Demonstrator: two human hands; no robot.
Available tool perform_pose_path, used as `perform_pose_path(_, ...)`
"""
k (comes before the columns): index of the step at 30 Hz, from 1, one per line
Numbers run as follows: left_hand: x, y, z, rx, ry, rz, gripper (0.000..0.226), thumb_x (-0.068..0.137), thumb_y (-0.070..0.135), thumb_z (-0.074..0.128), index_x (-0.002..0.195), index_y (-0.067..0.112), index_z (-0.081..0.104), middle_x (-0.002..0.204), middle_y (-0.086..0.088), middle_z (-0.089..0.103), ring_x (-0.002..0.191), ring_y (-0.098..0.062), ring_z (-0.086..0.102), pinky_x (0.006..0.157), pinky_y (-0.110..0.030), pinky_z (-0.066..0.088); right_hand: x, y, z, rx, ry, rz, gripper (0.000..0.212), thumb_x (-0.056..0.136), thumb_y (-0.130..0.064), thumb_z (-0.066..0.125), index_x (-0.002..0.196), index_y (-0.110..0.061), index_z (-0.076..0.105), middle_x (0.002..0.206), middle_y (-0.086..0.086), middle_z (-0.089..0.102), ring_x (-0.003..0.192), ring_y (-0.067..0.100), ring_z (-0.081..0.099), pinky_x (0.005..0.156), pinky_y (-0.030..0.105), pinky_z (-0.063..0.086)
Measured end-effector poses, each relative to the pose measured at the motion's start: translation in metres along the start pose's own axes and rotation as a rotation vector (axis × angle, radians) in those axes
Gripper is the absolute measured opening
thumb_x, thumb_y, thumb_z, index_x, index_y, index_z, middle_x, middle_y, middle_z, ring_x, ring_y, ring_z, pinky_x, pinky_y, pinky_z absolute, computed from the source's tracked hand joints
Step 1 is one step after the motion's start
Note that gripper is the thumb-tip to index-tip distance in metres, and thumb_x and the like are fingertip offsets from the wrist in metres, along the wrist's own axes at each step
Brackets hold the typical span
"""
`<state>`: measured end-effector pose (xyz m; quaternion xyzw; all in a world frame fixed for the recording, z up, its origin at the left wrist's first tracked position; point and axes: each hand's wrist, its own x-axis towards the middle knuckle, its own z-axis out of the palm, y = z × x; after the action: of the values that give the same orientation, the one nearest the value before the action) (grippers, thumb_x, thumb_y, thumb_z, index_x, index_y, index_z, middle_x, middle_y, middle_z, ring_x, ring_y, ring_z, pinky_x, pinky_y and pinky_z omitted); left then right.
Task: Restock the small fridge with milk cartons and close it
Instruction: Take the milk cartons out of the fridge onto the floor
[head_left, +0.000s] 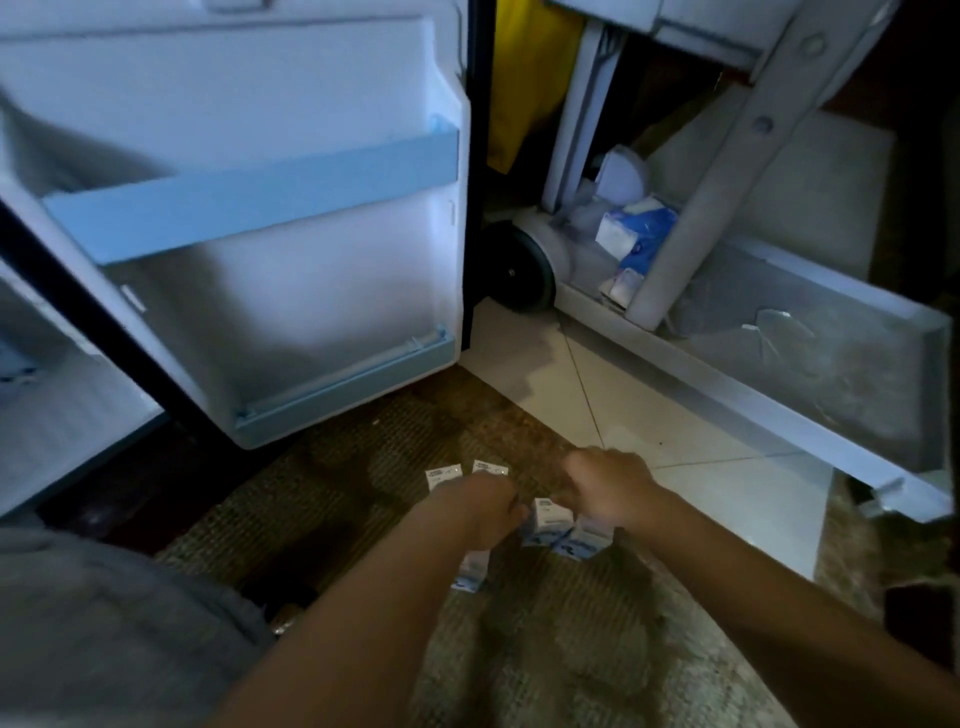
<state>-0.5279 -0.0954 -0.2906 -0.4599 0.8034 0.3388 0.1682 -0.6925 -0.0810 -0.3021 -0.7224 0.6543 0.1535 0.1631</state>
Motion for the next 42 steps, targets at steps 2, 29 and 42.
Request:
perform_pose_path(2, -0.021, -0.004, -0.020, 0.044, 0.039, -0.008, 0.043, 0.099, 0.036, 0.037, 0.132, 0.012, 0.048, 0.132, -0.013, 0.052, 0.118, -0.028, 0.051, 0.096, -0.037, 0.041, -0.004, -0.016, -0.028, 0.010, 0.000, -0.055, 0.031, 0.093, -0.038, 0.051, 0.116, -0.018, 0.056, 0.109, 0.004, 0.062, 0.098, 0.023, 0.060, 0.081, 0.034, 0.046)
perform_pose_path(29, -0.343, -0.225, -0.147, 0.036, 0.443, -0.496, 0.033, 0.101, 0.032, 0.029, 0.100, 0.007, 0.050, 0.101, -0.002, 0.044, 0.092, -0.021, 0.043, 0.080, -0.028, 0.032, -0.011, -0.374, -0.255, -0.455, 0.220, -0.744, 0.032, 0.095, -0.043, 0.047, 0.116, -0.021, 0.053, 0.116, 0.002, 0.056, 0.104, 0.027, 0.054, 0.077, 0.034, 0.042)
perform_pose_path(42, -0.343, -0.324, -0.120, -0.223, 0.588, -0.626, 0.039, 0.101, 0.028, 0.035, 0.135, 0.011, 0.045, 0.140, -0.012, 0.047, 0.125, -0.028, 0.047, 0.102, -0.032, 0.035, 0.057, -0.512, -0.212, -0.476, 0.157, -0.794, 0.031, 0.095, -0.028, 0.054, 0.117, -0.008, 0.059, 0.120, 0.012, 0.058, 0.101, 0.032, 0.060, 0.072, 0.033, 0.044)
